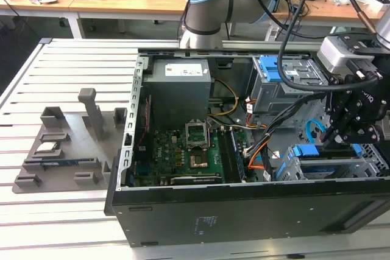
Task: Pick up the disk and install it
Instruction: 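Insert the second disk wire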
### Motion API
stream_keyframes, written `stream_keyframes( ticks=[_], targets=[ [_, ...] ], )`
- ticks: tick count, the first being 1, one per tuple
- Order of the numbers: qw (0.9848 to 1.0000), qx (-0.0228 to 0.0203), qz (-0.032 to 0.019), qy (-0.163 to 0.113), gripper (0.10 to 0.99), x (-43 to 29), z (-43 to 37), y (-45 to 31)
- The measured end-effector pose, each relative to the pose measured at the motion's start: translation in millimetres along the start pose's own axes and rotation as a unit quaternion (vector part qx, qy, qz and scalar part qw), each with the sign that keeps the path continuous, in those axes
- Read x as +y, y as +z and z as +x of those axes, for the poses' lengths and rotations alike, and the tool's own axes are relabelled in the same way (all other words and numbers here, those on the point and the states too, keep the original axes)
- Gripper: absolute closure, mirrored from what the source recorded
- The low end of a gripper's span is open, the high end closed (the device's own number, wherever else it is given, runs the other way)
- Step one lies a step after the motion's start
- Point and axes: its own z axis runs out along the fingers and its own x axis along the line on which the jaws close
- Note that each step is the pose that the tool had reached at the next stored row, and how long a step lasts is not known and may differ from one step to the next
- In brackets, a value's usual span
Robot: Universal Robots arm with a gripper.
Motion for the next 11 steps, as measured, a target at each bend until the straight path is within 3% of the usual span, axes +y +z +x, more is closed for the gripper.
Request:
stream_keyframes(
  ticks=[2,3,7,9,10,11],
  targets=[
    [1.0000,-0.0003,-0.0001,0.000,0.914,0.4,0.0,0.4],
    [1.0000,-0.0002,-0.0001,0.000,0.851,0.5,0.0,0.1],
    [1.0000,0.0007,0.0009,0.000,0.851,1.4,-3.9,-19.1],
    [1.0000,0.0013,0.0011,0.000,0.863,1.6,-4.0,-25.2],
    [1.0000,0.0014,0.0011,0.000,0.980,1.9,-3.8,-31.4],
    [1.0000,0.0014,0.0011,0.000,0.980,2.2,-3.7,-42.1]
  ],
)
